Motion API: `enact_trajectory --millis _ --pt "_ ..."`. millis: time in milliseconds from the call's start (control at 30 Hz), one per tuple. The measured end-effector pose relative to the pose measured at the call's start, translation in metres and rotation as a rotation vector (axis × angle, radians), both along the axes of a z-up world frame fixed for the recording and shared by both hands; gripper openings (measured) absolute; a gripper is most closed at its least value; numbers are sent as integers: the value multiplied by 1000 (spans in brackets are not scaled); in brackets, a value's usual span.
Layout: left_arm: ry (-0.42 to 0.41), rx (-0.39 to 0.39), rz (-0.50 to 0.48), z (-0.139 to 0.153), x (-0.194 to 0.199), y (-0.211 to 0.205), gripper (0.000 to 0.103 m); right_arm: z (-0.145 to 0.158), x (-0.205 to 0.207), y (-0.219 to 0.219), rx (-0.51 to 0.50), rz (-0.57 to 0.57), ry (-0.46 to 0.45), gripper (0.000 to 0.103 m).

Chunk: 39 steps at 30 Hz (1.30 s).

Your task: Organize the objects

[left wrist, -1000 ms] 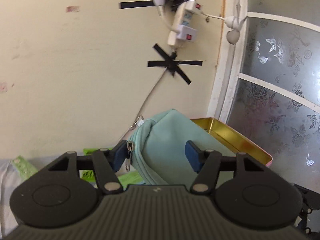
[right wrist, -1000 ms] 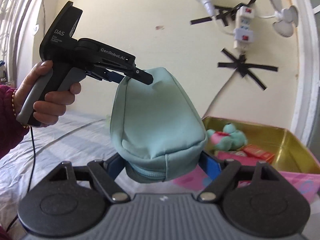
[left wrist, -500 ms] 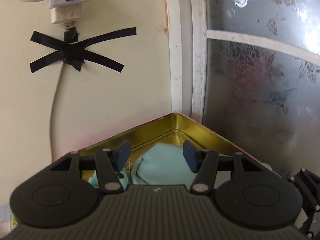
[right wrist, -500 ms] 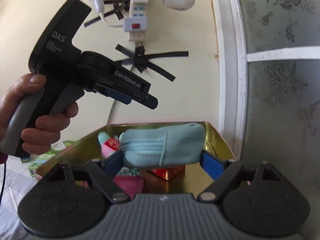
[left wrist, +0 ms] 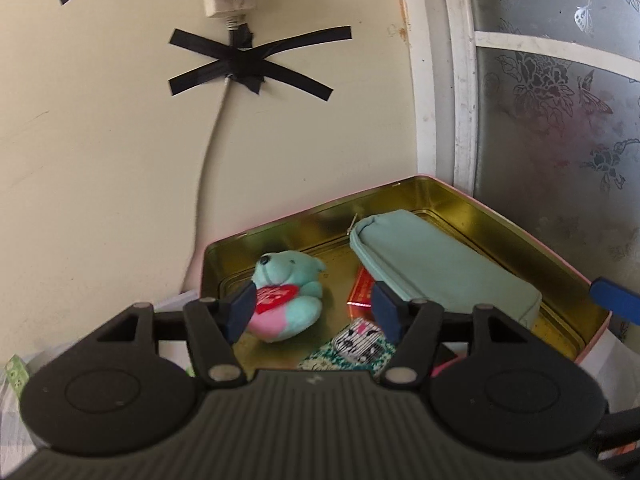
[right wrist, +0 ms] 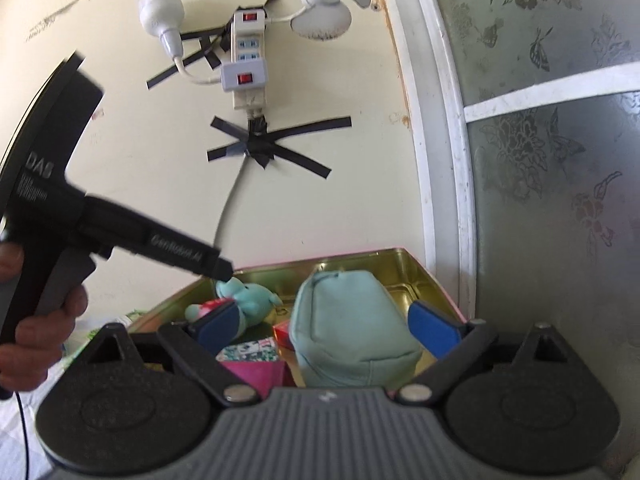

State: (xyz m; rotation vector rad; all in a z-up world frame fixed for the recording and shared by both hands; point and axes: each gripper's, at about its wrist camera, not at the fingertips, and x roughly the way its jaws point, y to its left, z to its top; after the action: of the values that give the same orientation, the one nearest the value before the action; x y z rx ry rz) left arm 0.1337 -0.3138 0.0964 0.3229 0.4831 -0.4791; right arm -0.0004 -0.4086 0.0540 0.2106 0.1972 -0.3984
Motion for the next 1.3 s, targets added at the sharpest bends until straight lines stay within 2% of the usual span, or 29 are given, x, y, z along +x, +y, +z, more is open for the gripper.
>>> enact_trajectory --millis 233,367,533,867,1300 --pt "-34 2 36 1 -25 42 68 9 -14 21 62 -6 -54 95" --pt "-26 -8 56 1 -35 67 68 13 -20 34 97 1 -78 95" --pt "-12 -22 86 -4 -46 96 69 20 -19 54 94 26 -75 95" --pt "25 -48 205 -22 -45 161 73 30 1 105 35 121 -33 95" --pt "76 -103 359 -47 -25 255 73 34 48 184 -75 263 58 95"
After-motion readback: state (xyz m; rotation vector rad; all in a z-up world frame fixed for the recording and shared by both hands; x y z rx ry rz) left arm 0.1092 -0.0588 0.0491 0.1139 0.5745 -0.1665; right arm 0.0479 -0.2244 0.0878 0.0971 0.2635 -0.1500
